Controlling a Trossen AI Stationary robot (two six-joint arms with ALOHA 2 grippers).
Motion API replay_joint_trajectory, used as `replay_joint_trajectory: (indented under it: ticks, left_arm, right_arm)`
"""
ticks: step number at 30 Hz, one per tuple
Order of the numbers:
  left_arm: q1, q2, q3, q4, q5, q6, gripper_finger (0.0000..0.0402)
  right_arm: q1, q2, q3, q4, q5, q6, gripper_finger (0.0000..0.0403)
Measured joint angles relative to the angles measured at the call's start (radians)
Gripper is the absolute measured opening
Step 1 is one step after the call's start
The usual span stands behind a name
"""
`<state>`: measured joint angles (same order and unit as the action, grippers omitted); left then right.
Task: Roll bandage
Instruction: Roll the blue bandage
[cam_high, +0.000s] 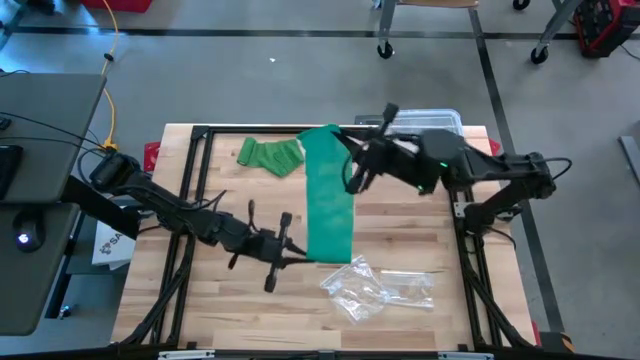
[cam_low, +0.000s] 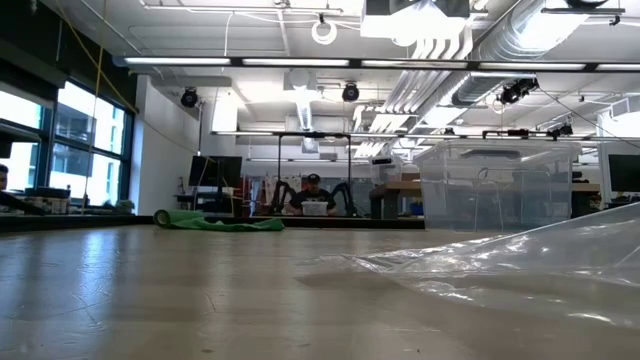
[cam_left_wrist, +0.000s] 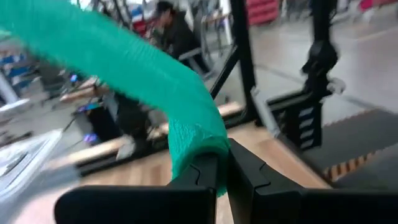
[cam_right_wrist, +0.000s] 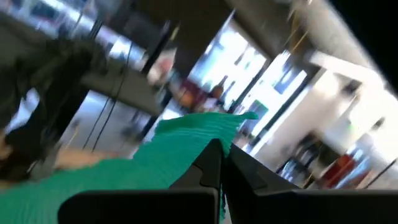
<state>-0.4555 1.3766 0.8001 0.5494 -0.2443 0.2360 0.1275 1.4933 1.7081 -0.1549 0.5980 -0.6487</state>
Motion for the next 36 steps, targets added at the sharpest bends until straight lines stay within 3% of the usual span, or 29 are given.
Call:
replay_joint_trajectory:
  ticks: [5, 12, 23, 30, 36]
  left_arm:
    - [-0.08, 0.0, 0.0, 0.167, -0.001, 0.113, 0.0007]
    - [-0.144, -0.032, 0.0, 0.3, -0.129, 0.265, 0.0007]
    - [-0.176, -0.109, 0.0, 0.309, -0.354, 0.396, 0.0007]
    - [-0.175, -0.113, 0.0, 0.285, -0.372, 0.403, 0.0007]
    - [-0.175, -0.113, 0.0, 0.282, -0.391, 0.398, 0.0007]
  right_arm:
    - [-0.124, 0.0, -0.022, -0.222, -0.171, 0.253, 0.0]
    - [-0.137, 0.0, -0.215, -0.235, -0.284, 0.329, 0.0]
    - [0.075, 0.0, -0.55, -0.073, -0.326, 0.474, 0.0]
    - [0.247, 0.0, -0.578, 0.021, -0.313, 0.544, 0.0]
    - [0.326, 0.0, -0.578, 0.07, -0.284, 0.54, 0.0]
